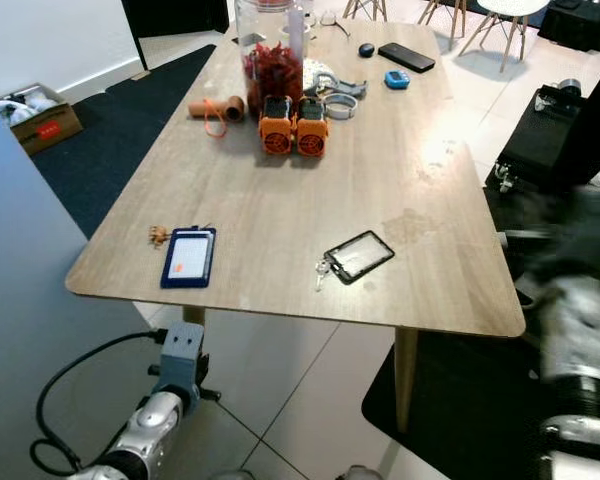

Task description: Hang keys on a hook

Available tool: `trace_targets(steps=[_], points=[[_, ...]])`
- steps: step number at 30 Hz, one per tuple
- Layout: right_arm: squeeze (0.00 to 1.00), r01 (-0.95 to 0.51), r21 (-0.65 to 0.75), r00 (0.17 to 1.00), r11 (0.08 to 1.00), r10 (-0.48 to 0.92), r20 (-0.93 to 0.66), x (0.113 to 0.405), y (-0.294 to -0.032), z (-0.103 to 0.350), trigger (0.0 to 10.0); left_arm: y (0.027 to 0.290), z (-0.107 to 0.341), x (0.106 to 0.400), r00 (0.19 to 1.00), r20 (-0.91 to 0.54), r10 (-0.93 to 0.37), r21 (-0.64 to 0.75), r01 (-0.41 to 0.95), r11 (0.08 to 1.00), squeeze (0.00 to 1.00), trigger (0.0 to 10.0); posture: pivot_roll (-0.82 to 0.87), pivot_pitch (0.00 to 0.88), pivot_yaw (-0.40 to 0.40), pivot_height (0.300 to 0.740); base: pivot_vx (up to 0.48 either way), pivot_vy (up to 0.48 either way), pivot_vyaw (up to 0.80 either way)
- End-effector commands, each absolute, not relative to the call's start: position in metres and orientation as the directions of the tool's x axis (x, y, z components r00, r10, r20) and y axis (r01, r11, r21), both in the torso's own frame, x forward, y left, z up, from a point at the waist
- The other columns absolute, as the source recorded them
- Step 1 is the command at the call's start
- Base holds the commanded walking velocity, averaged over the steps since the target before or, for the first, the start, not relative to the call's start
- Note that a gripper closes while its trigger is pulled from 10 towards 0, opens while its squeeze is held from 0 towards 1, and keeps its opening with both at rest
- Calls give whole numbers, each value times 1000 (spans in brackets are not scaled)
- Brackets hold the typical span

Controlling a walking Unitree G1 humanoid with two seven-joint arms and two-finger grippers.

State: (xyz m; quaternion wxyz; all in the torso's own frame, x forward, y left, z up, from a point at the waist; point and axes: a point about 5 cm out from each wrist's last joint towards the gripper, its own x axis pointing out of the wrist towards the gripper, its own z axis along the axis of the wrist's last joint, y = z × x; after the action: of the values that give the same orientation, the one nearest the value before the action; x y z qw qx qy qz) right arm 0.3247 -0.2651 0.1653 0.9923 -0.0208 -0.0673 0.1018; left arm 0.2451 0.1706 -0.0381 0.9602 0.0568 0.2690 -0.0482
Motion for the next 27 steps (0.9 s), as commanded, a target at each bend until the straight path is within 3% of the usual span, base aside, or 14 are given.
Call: trace_targets(steps=[1,6,8,15,16,17,18,19,20,21,23,24,26,27], points=[[0,-302,-57,948,952,306,90,327,-245,163,10000,174,-42,240,837,-544,-50,80,111,991,0,10000,38,68,-17,740,0,0,0],[0,-430,-33,901,902,431,58,332,-207,157,10000,174,-43,239,833,-549,-66,64,121,991,0,10000,42,70,-19,740,0,0,0],[0,-487,-16,871,873,488,54,333,-187,154,10000,173,-45,233,824,-554,-117,72,188,980,0,10000,43,71,-20,740,0,0,0],[0,-563,14,827,827,563,2,329,-164,148,10000,179,-51,222,801,-577,-159,94,259,961,0,10000,39,74,-17,740,0,0,0],[67,-581,20,813,814,581,-27,326,-159,146,10000,181,-51,221,801,-580,-151,96,251,963,0,10000,39,78,-18,740,0,0,0],[294,-583,24,811,812,584,-39,326,-158,144,10000,182,-51,221,801,-580,-149,97,249,964,0,10000,40,79,-20,740,0,0,0],[659,-585,27,809,811,586,-47,325,-157,142,10000,182,-51,221,802,-579,-147,98,248,964,0,10000,40,79,-20,740,0,0,0],[812,-586,29,808,810,587,-54,325,-156,141,10000,182,-51,221,803,-578,-147,98,247,964,0,10000,40,79,-20,740,0,0,0],[812,-587,29,807,809,588,-58,324,-155,140,10000,183,-51,221,802,-579,-146,98,246,964,0,10000,41,82,-22,740,0,0,0],[918,-587,30,807,809,587,-63,323,-154,139,10000,183,-51,220,801,-581,-144,99,245,964,0,10000,41,82,-22,740,0,0,0],[918,-584,31,808,811,585,-72,323,-153,137,10000,183,-52,220,800,-582,-145,99,247,964,0,10000,42,84,-23,740,0,0,0],[808,-570,36,816,821,571,-89,322,-153,133,10000,183,-52,220,800,-582,-146,99,247,964,0,10000,43,86,-23,740,0,0,0],[141,-531,52,838,846,533,-116,322,-156,125,10000,182,-52,220,801,-580,-148,97,248,964,0,10000,43,89,-22,740,0,0,0],[0,-509,64,849,859,513,-125,323,-157,122,10000,181,-52,220,802,-578,-149,96,248,964,0,10000,43,89,-22,740,0,0,0]])
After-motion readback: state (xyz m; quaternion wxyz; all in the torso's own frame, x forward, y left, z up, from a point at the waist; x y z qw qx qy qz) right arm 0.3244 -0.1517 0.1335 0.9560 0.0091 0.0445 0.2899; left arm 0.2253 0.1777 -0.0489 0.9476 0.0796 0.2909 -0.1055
